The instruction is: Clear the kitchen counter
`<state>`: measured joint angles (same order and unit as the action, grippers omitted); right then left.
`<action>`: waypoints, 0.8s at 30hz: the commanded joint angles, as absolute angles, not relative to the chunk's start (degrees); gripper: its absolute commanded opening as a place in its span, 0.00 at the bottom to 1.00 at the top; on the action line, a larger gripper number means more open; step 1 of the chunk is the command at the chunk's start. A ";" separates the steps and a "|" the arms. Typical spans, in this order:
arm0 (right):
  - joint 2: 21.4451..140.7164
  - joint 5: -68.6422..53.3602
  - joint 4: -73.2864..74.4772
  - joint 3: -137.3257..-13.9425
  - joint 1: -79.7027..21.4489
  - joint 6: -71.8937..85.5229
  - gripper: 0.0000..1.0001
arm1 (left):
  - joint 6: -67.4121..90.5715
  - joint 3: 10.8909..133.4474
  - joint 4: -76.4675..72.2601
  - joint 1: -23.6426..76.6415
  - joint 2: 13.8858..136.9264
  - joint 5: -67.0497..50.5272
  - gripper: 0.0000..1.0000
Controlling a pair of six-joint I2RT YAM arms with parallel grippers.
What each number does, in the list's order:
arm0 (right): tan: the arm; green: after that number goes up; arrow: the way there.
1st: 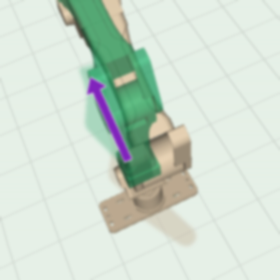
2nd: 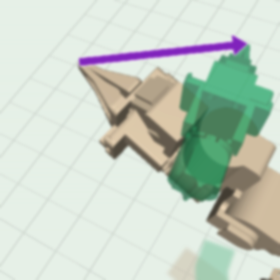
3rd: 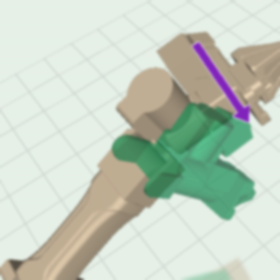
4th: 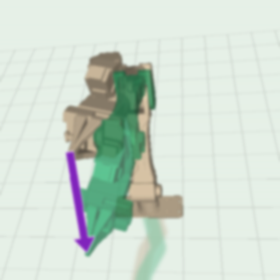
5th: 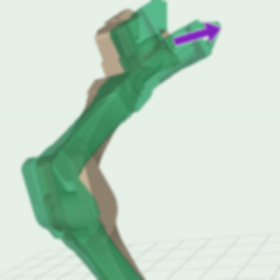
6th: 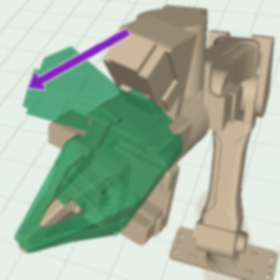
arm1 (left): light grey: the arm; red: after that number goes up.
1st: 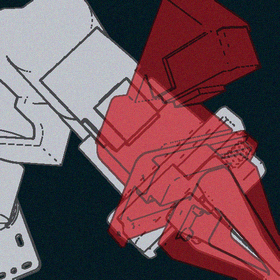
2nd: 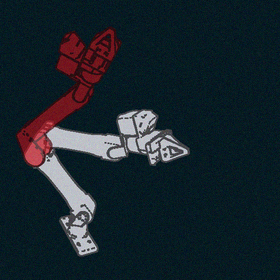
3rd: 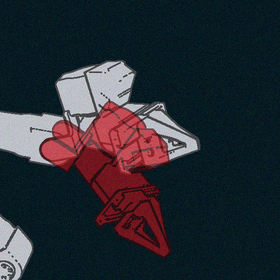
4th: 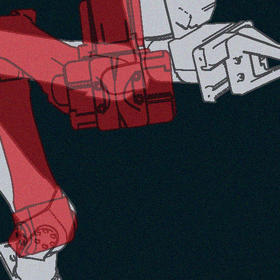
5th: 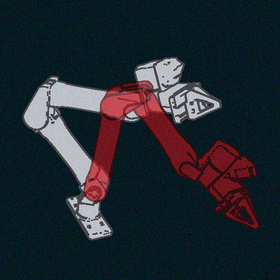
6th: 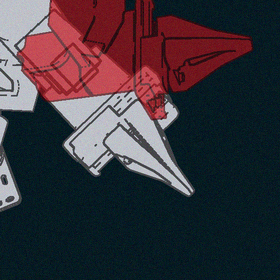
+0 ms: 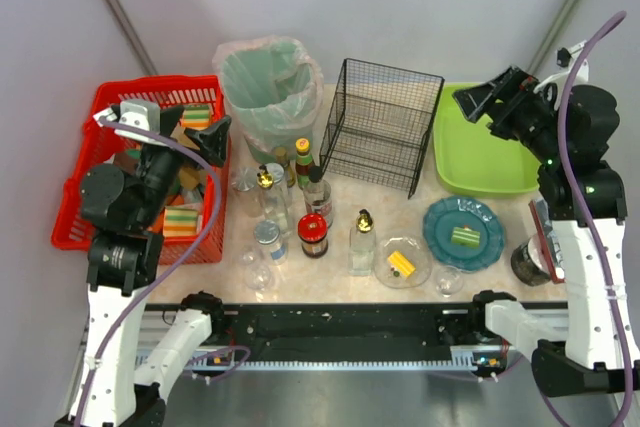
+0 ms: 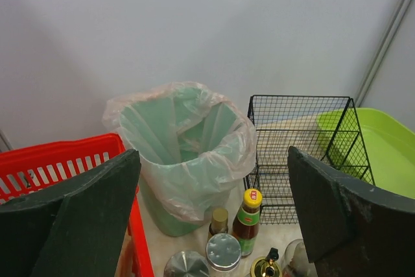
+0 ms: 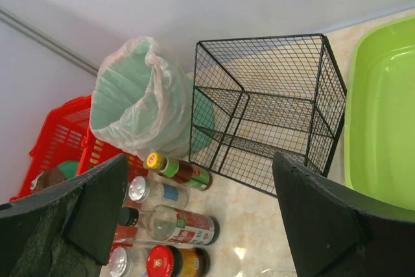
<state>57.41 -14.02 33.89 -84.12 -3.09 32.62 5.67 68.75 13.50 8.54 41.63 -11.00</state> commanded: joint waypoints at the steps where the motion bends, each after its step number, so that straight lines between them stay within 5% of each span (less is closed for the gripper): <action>1: 56.69 -16.87 32.52 -82.97 -2.64 32.52 0.91 | 6.06 67.24 9.67 8.26 41.13 -10.54 0.98; 11: 60.46 -24.09 39.98 -86.56 -5.26 27.43 0.95 | 6.59 65.10 12.10 8.26 43.49 -8.11 0.98; 16: 61.35 -18.12 44.64 -93.94 -19.22 19.79 0.96 | 11.76 83.12 36.27 8.26 56.85 3.25 0.99; 24: 56.08 -8.70 40.26 -88.87 -39.88 7.13 0.99 | 16.88 82.79 38.31 8.17 54.41 -5.61 0.99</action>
<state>59.90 -14.41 43.75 -91.24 -31.90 15.46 14.41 81.89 35.29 8.32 57.45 -1.37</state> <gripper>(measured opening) 0.986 0.986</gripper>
